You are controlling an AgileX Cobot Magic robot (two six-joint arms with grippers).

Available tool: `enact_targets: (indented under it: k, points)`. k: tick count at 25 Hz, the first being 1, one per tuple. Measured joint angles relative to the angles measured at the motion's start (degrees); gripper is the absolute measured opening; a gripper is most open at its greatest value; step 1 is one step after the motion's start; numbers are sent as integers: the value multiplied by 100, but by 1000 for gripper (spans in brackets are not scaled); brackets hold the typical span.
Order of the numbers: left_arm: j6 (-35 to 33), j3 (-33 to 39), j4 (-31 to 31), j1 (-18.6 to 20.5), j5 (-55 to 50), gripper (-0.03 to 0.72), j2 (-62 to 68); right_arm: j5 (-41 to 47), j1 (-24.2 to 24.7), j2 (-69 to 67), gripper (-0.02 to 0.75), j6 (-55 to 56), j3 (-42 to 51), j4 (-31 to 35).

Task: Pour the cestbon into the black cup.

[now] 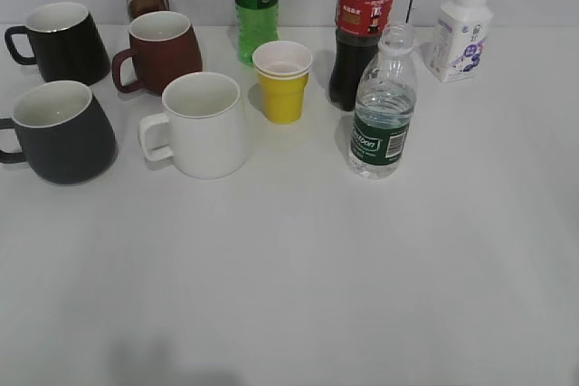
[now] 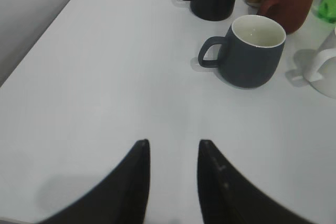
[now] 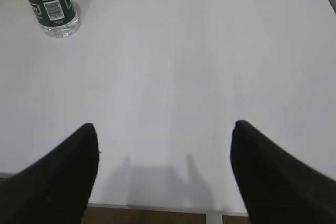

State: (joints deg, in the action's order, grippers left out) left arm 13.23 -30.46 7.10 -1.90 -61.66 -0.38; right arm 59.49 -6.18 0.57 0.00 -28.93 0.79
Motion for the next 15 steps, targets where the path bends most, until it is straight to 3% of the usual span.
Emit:
enact_targets:
  k: [15]
  points:
    - [0, 0, 0, 0, 0, 238, 0, 0, 0, 0, 589, 0, 0, 57]
